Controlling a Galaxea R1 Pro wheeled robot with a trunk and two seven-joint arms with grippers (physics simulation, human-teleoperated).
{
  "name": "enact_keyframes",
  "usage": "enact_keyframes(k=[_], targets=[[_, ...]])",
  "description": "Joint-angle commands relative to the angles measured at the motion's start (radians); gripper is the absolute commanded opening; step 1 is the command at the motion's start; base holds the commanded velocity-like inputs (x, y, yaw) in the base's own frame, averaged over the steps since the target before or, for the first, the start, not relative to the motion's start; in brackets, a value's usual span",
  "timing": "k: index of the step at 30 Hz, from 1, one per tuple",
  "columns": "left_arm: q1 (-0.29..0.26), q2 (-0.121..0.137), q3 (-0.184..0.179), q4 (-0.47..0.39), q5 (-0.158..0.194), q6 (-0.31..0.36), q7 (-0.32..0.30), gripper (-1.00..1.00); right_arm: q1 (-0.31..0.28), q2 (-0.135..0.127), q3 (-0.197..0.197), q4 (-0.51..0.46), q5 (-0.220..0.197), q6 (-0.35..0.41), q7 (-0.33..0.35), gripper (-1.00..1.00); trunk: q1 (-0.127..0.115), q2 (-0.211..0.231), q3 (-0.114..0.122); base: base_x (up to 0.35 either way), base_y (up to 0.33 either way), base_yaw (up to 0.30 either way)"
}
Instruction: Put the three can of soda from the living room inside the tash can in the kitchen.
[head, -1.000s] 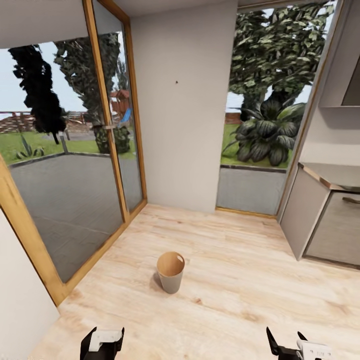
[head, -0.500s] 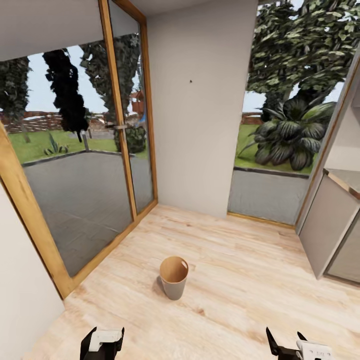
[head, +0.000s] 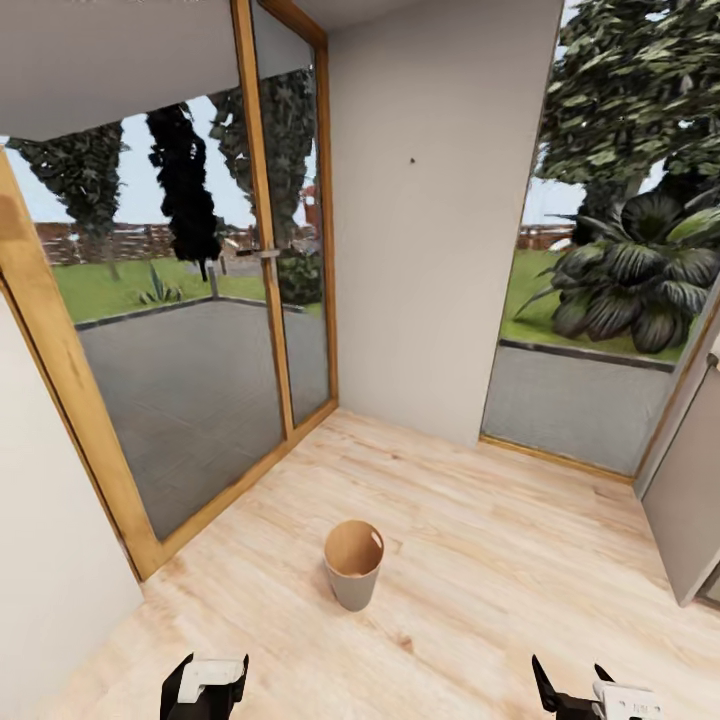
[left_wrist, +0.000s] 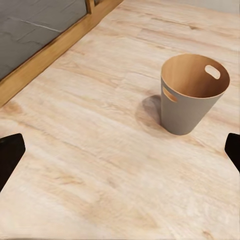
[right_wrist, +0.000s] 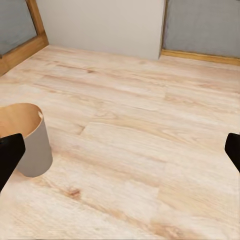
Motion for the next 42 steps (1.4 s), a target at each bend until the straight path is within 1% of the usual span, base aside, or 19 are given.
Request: enact_keyframes(k=[1,16,26,42], targets=[[0.0,0.0,0.0,0.0,0.0,0.0,0.0,1.0,0.0,0.0,0.0,0.0,0.0,0.0,0.0,1.0,0.0,0.0,0.0,0.094,-0.271,0.244],[0.0,0.0,0.0,0.0,0.0,0.0,0.0,1.0,0.0,0.0,0.001,0.005,0.001,0.0,0.0,1.0,0.0,0.0,0.0,0.076,-0.274,0.246],[0.0,0.0,0.0,0.0,0.0,0.0,0.0,1.0,0.0,0.0,0.011,0.02,0.002,0.0,0.0,1.0,0.0,0.0,0.0,0.008,-0.276,0.246],[0.0,0.001,0.001,0.0,0.001,0.0,0.0,1.0,0.0,0.0,0.012,0.024,0.002,-0.001,0.0,1.0,0.0,0.0,0.0,0.0,-0.272,0.247]])
